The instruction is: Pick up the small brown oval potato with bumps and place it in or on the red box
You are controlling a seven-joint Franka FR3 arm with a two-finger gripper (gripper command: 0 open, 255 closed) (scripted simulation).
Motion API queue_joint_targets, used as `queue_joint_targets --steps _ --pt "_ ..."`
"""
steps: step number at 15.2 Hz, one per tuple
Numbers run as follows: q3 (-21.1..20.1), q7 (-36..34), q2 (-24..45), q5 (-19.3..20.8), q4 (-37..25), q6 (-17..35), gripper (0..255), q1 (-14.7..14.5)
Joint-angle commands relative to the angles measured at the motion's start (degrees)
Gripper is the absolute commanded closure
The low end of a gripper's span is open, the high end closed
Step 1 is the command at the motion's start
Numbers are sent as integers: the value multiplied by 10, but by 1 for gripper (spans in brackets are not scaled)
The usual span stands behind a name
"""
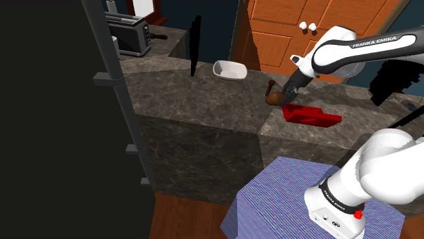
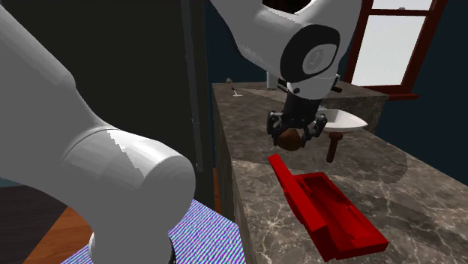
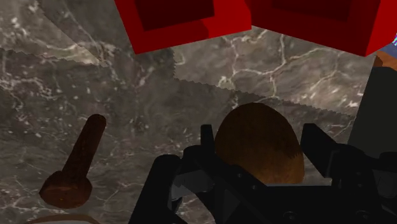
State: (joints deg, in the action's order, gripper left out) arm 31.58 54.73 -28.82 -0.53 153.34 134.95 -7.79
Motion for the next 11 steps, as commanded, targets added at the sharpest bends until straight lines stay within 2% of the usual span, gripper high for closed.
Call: queue_joint_targets --steps 1,11 --pt "-6 -7 -8 2 -11 -18 255 2" --pt "-32 -34 -46 12 -61 -105 255 12"
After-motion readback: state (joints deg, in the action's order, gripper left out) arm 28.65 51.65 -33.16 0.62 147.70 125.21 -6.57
